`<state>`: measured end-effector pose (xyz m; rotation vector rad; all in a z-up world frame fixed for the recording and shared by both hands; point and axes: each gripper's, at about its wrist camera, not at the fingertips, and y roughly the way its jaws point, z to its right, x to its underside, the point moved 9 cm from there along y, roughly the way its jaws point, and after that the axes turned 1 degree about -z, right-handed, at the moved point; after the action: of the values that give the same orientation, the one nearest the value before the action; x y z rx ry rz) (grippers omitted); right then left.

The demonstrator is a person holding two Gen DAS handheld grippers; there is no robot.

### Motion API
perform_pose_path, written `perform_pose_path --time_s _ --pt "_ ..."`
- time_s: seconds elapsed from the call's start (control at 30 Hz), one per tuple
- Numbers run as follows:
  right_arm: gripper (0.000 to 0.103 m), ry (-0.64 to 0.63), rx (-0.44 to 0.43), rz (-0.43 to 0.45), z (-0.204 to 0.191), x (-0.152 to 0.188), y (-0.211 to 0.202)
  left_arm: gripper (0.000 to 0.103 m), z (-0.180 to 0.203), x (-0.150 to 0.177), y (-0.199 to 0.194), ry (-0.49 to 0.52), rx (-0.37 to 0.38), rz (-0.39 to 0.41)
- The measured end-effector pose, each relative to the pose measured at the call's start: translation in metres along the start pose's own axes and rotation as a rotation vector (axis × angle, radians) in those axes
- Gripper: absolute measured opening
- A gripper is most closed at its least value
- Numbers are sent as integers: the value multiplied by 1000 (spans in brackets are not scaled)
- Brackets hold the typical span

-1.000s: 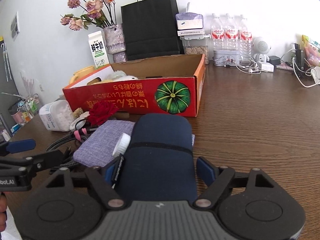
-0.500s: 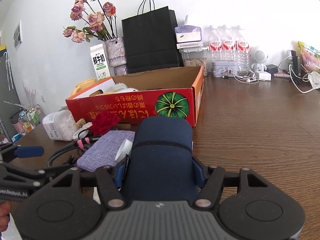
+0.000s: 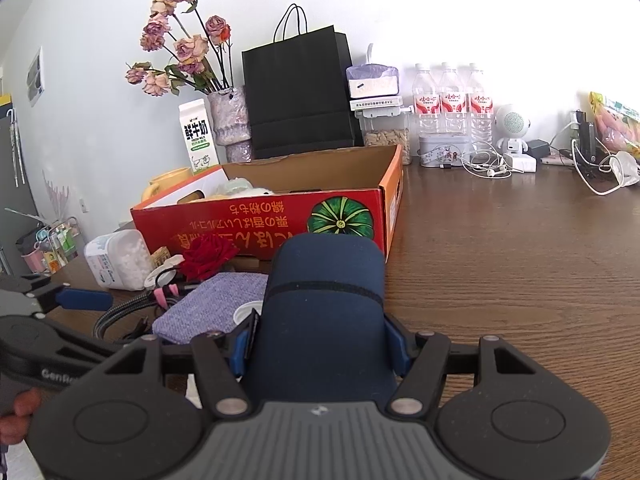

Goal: Organize objects
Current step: 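Grasp the navy zippered pouch with the right gripper while the left gripper approaches the braided cable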

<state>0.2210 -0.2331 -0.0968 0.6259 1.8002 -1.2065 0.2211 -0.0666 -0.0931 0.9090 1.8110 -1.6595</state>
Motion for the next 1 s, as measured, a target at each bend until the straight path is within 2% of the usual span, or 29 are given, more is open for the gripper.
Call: perform_pose_path --time_s 0.4,0.47,1.0 --pt "62 -3 -3 5 -1 0 -1 103 -3 -2 15 -64 -8 -26" --pt "62 -2 -3 4 -1 0 -1 94 -3 -2 15 -86 13 -27" --pt "62 8 -1 10 0 0 -1 90 -3 2 -8 -104 25 50"
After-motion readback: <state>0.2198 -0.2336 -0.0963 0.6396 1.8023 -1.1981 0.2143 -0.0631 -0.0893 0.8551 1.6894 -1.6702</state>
